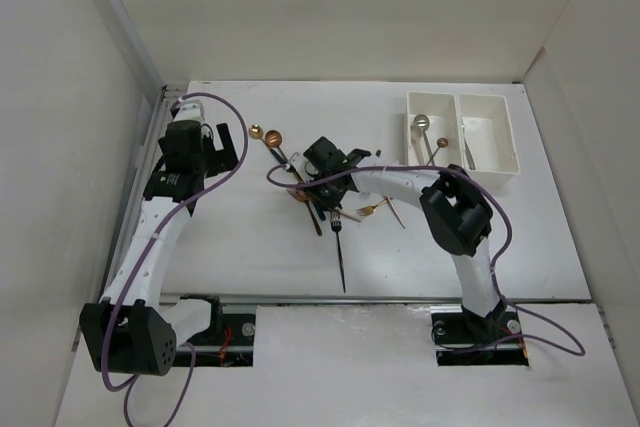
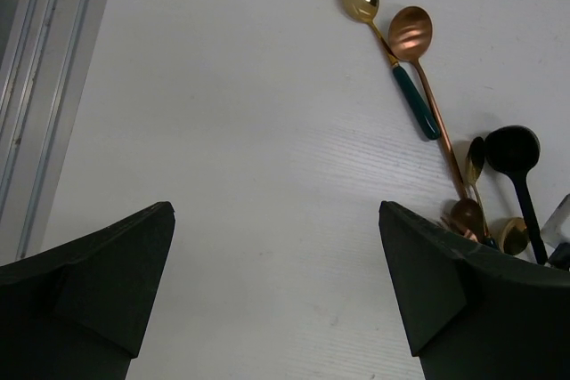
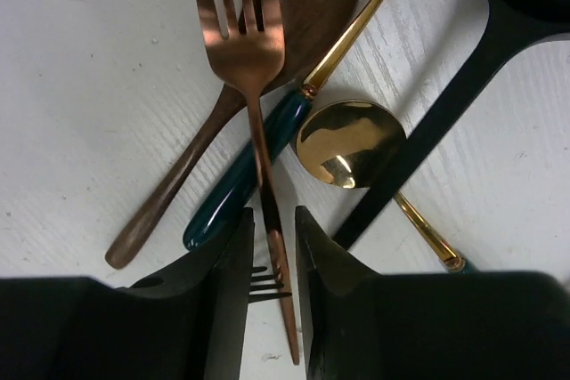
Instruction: Sort the eating utensils into containers
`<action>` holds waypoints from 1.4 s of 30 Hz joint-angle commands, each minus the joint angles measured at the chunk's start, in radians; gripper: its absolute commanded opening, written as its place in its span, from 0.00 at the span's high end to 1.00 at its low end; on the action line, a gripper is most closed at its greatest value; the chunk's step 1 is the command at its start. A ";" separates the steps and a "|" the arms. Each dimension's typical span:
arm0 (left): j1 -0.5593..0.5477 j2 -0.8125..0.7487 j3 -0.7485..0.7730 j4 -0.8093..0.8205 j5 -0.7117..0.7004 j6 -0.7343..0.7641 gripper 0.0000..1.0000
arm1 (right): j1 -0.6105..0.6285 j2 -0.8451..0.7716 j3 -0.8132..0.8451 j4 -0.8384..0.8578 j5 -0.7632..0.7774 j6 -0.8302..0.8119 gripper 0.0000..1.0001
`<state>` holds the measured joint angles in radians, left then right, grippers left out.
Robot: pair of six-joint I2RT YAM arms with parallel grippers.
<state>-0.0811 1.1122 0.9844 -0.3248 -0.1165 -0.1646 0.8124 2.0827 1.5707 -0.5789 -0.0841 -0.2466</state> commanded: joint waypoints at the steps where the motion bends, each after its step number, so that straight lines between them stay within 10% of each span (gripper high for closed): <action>1: 0.004 -0.028 -0.013 0.026 0.014 0.008 0.01 | 0.004 0.019 0.014 0.025 0.013 0.019 0.69; 11: 0.004 -0.028 -0.013 0.026 0.005 0.008 0.01 | 0.004 0.057 0.035 0.025 0.128 0.050 1.00; 19: 0.004 -0.028 -0.013 0.026 0.005 0.008 0.01 | -0.005 -0.150 0.077 0.054 0.100 0.041 1.00; 30: 0.004 -0.028 -0.023 0.026 -0.005 -0.001 0.01 | -0.527 -0.360 0.236 0.160 0.171 0.141 1.00; 42: 0.032 -0.038 -0.032 0.026 -0.014 -0.001 0.01 | -0.898 -0.072 0.315 0.076 0.299 0.078 1.00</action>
<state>-0.0620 1.1011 0.9592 -0.3241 -0.1165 -0.1654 -0.1001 1.9900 1.8935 -0.4648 0.1780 -0.1394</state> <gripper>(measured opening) 0.989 0.049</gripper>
